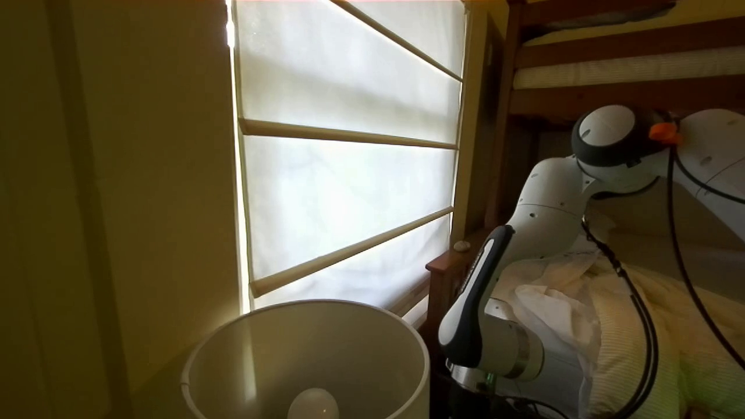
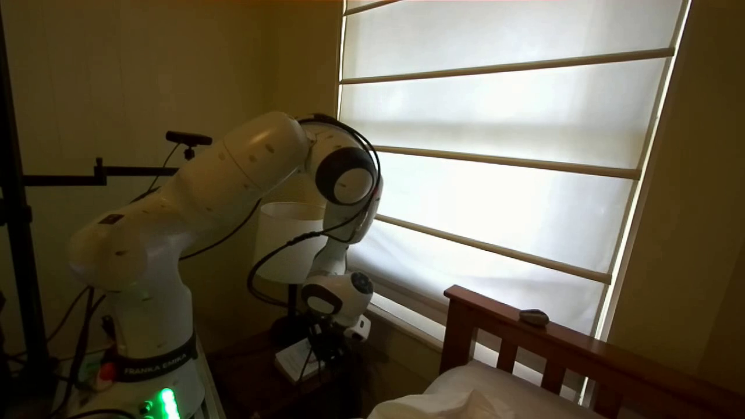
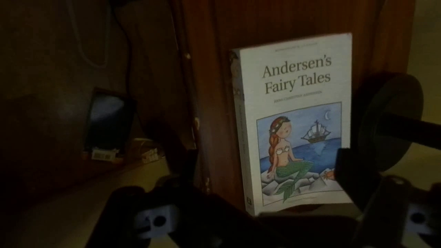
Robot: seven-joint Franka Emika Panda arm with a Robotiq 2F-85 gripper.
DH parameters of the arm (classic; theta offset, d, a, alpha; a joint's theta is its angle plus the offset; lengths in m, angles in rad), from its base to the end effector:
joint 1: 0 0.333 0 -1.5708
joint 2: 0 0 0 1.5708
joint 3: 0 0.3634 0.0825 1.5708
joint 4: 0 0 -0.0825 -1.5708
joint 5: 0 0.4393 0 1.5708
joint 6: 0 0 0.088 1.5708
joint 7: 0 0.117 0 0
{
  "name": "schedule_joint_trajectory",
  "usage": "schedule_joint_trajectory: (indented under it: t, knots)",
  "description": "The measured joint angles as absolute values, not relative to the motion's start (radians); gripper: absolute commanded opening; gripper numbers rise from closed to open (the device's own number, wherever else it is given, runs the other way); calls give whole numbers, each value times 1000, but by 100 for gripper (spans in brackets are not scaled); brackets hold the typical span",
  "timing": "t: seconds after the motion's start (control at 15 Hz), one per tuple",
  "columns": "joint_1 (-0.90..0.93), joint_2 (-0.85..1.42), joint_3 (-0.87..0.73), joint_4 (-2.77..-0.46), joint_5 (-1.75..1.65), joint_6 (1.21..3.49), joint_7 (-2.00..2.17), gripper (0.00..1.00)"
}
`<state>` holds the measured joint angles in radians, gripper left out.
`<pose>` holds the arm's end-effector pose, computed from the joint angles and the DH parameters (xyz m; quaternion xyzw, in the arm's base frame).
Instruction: Pick up the book from the bed and place it on the nightstand
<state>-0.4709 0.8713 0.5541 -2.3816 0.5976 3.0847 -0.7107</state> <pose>0.4566 0.0650 -0.0227 -0.9743 -0.0181 0.0153 0.2239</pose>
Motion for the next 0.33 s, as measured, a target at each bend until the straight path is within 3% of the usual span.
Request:
schedule_joint_trajectory:
  t: [0.33]
  knots:
    - [-437, 678, 654, -2671, 669, 3412, -620, 100]
